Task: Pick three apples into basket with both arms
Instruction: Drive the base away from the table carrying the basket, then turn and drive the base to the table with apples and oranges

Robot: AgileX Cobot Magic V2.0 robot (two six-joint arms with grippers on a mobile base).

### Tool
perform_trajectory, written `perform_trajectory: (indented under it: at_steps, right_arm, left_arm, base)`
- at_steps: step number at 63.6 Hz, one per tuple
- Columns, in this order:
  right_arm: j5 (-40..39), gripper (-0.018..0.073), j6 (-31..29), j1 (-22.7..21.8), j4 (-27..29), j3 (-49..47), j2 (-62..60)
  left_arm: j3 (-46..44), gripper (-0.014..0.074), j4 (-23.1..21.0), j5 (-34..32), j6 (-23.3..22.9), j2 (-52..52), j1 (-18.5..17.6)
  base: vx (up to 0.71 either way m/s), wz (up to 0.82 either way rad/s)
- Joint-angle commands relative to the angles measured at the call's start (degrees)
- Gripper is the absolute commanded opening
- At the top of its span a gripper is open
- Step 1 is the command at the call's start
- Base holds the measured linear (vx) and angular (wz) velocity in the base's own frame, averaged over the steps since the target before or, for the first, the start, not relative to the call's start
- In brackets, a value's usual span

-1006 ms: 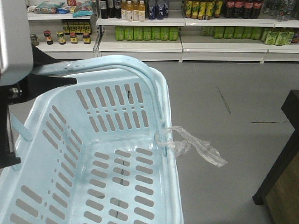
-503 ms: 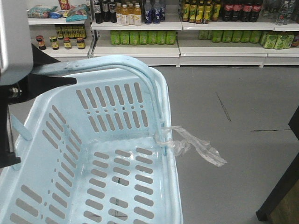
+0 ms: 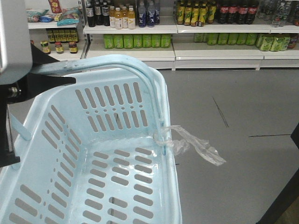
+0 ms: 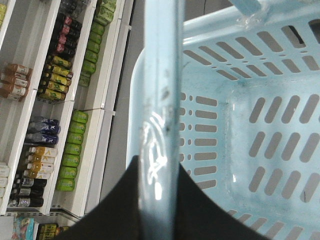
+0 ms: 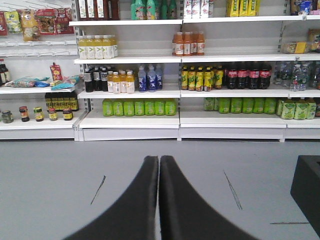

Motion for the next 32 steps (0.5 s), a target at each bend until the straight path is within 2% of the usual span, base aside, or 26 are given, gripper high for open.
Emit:
perform_trajectory:
  at_steps: [1,32]
  right_arm:
    - [-4.5,-0.0009,-0.5,-0.1,-0.4,0.8,-0.6]
    - [-4.5,-0.0009,-0.5,-0.1,-0.4,0.8,-0.6]
  left_arm:
    - [-1.9,-0.0006,-0.1,-5.0,-0.5,-0.9,-0.3]
    - [-1.9,-0.0006,-0.1,-5.0,-0.5,-0.5,-0.3]
  base:
    - [0.12,-0.13]
    - [0.08,-0.22]
